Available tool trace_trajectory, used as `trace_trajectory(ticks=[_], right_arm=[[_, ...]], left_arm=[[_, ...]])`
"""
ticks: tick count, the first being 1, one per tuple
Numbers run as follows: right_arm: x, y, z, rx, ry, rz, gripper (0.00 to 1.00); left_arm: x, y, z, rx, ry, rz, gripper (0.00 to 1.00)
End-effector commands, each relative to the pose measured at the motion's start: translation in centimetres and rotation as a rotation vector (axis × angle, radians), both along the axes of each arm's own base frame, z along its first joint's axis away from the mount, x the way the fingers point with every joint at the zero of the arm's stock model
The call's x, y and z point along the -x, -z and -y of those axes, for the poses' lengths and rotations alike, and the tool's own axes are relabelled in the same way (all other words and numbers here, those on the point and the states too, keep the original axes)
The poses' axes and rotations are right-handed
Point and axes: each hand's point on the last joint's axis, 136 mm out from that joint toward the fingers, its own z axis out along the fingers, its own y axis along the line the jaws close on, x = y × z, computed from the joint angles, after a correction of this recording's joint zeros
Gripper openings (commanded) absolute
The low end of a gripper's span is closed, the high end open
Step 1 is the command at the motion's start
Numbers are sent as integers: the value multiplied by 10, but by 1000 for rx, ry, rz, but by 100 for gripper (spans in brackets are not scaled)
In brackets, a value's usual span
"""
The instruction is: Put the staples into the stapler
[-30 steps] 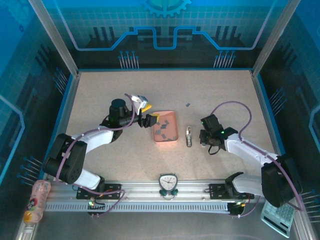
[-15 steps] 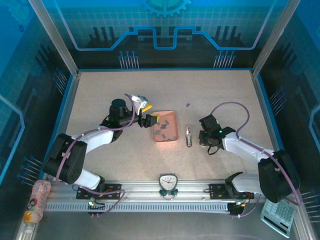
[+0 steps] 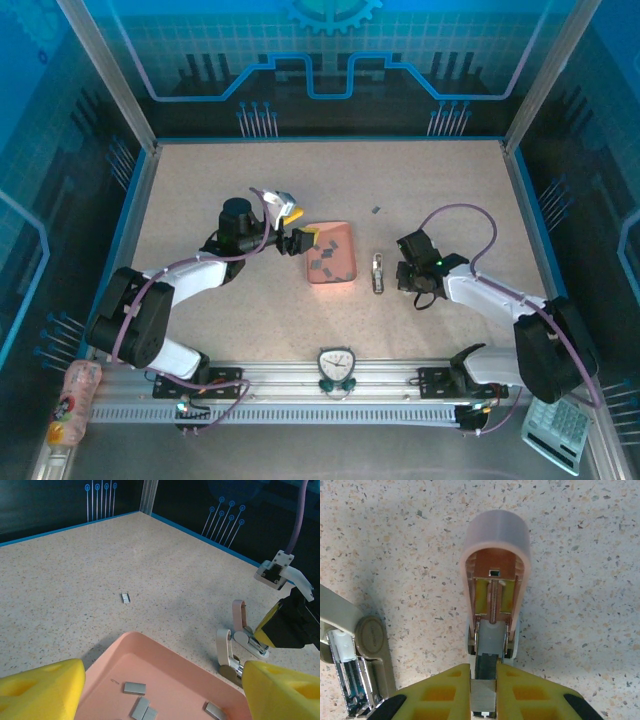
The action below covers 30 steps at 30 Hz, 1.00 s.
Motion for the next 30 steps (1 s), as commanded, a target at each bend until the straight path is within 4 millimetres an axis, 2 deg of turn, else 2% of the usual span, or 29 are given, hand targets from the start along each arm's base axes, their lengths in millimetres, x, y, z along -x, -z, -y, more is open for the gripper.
trace_trajectory(ticks=[1, 16, 30], right_arm=[[-1, 0, 1, 19, 15, 12, 18], [1, 1, 6, 42, 8, 40, 18], [-3, -13, 5, 32, -40, 141, 18]], left_arm=[[6, -15, 5, 6, 35, 64, 83], [6, -14, 5, 3, 37, 65, 83], [7, -14, 6, 4, 40, 66, 83]])
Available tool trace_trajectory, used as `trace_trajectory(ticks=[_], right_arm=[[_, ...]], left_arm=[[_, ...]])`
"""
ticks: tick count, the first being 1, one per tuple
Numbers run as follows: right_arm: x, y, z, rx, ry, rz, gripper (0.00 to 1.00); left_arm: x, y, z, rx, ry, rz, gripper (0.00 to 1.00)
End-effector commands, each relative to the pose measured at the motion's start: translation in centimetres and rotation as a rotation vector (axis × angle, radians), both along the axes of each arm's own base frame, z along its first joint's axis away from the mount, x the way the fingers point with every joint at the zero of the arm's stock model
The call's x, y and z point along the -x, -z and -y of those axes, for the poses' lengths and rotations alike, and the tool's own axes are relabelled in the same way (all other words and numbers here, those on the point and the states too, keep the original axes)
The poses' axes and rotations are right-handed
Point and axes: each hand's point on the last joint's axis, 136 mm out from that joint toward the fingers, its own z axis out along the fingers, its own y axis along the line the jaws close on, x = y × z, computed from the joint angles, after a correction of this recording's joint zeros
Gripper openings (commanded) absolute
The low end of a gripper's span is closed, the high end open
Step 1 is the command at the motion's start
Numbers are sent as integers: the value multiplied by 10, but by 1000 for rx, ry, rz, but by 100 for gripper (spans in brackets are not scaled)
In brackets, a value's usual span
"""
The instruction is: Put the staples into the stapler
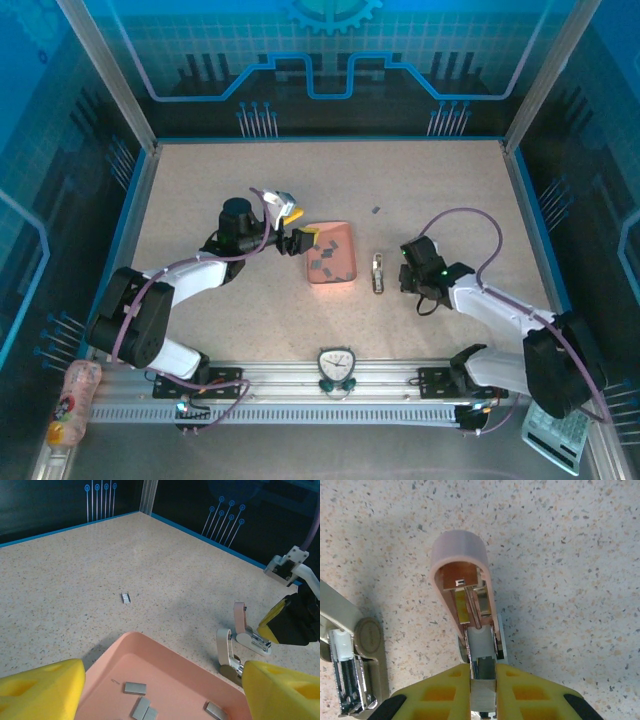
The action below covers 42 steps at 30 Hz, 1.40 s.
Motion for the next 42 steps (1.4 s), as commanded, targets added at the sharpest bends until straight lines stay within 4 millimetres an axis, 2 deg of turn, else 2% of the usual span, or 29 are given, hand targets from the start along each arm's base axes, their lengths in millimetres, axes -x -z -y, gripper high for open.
trace_trajectory(ticks=[1, 42], right_arm=[[-3, -5, -1, 17, -29, 45, 18], [9, 17, 3, 60, -67, -29, 18]], left_arm=[[7, -14, 6, 6, 38, 63, 83], [9, -15, 7, 2, 45, 72, 83]])
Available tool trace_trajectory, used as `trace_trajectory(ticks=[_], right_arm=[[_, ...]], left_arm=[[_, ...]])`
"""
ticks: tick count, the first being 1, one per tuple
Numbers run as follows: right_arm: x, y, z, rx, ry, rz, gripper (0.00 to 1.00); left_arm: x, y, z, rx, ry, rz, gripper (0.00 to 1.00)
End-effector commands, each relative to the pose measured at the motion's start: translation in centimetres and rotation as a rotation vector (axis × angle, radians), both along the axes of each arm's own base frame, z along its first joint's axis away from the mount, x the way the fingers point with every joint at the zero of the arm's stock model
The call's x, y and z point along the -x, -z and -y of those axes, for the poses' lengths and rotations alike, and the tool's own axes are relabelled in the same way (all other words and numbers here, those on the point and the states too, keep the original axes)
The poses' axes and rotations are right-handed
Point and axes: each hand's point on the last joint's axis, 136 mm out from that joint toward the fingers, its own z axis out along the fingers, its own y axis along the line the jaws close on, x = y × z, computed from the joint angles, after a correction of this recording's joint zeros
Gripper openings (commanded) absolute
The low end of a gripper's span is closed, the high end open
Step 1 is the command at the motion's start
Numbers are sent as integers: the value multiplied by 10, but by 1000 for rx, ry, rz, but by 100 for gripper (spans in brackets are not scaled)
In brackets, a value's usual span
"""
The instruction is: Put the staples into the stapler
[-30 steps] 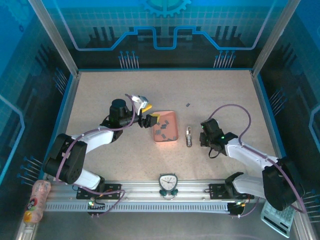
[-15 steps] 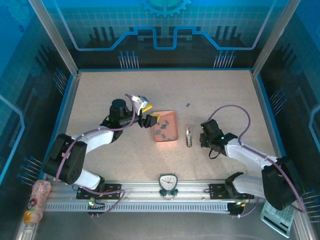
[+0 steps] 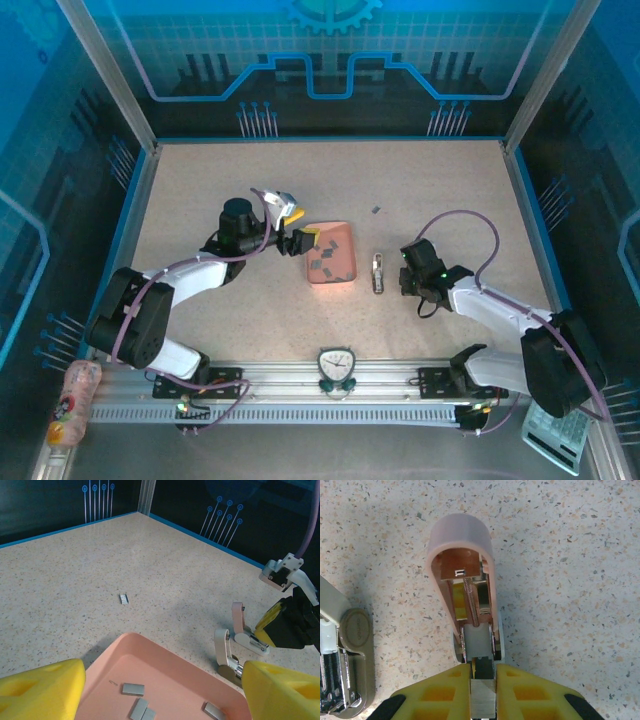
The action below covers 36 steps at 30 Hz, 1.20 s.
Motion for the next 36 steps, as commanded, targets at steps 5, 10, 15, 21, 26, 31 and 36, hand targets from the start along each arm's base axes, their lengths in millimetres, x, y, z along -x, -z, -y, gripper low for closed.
trace_trajectory(ticks=[5, 10, 15, 21, 26, 31, 36], right_arm=[[7, 5, 0, 19, -42, -7, 18], [7, 3, -2, 13, -62, 12, 18], [10, 5, -4, 1, -68, -6, 19], [10, 4, -6, -5, -68, -21, 26], [3, -20, -9, -18, -78, 24, 30], [2, -40, -12, -45, -83, 43, 30], [-2, -60, -34, -128, -133, 14, 31]], left_arm=[[7, -14, 6, 3, 39, 69, 83], [8, -13, 6, 2, 41, 68, 83], [8, -13, 6, 2, 43, 67, 83], [8, -13, 6, 2, 41, 68, 83], [8, -14, 6, 2, 43, 69, 83], [7, -16, 5, 7, 30, 57, 83], [1, -17, 1, 14, -21, 15, 83]])
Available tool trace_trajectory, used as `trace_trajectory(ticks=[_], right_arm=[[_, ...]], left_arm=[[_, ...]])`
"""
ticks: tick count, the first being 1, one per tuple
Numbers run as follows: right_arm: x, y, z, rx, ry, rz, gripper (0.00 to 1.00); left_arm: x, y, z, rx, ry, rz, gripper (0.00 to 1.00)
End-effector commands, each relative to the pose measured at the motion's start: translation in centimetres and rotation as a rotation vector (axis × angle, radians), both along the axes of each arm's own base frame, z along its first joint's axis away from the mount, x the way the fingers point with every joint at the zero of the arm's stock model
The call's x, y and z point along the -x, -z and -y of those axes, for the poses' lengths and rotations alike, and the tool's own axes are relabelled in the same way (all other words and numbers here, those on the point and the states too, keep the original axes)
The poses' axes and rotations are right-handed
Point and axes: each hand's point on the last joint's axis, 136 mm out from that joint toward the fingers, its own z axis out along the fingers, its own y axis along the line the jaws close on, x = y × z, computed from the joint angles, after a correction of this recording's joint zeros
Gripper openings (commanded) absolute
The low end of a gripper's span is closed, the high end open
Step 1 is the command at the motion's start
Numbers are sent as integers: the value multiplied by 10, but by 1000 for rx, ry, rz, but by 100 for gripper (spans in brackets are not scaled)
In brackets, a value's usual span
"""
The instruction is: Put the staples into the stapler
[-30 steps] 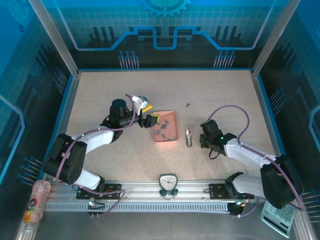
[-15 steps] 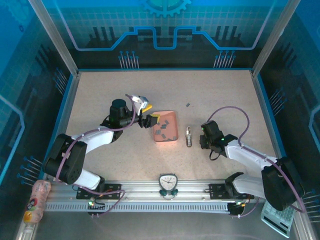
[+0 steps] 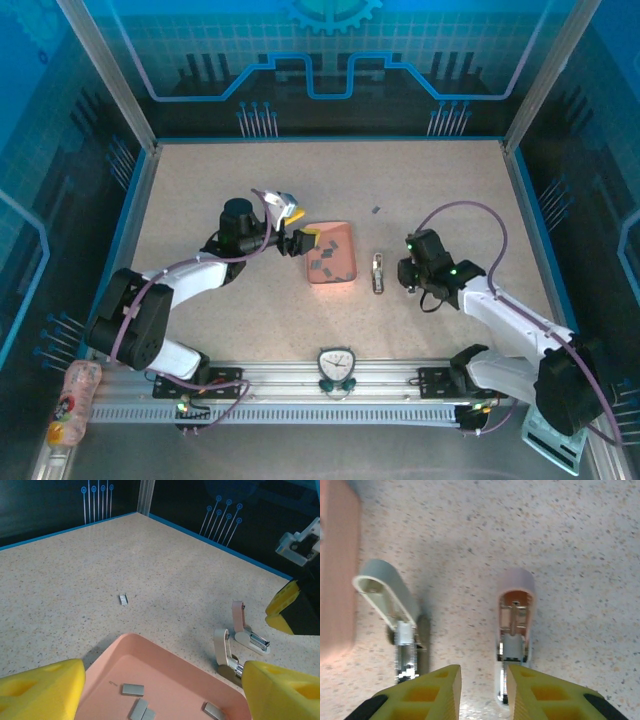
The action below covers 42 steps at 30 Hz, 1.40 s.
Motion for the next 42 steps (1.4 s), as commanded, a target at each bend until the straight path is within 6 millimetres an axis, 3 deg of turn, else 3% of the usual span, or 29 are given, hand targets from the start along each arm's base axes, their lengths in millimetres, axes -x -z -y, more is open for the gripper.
trace_trajectory(ticks=[1, 5, 11, 16, 19, 27, 33, 42], right_arm=[[3, -16, -23, -59, -70, -46, 31], [-5, -33, -53, -58, -133, -60, 31], [-18, -49, -120, -79, -263, -134, 32], [-26, -38, -182, -109, -301, -243, 32], [-27, -23, -204, -33, -350, -310, 34], [-31, 23, -215, 86, -369, -474, 37], [-31, 41, -197, 190, -395, -494, 38], [-36, 60, -201, 151, -418, -513, 39]], left_arm=[[-1, -16, -1, 20, -27, -4, 83], [-10, -14, -12, 31, -130, -83, 83], [-22, -2, -44, 87, -305, -286, 83], [-29, 14, -83, 110, -473, -400, 84], [-29, 18, -95, 105, -516, -420, 84], [-28, 24, -114, 73, -577, -433, 84], [-29, 26, -118, 69, -586, -433, 84], [-29, 25, -119, 71, -584, -425, 84]])
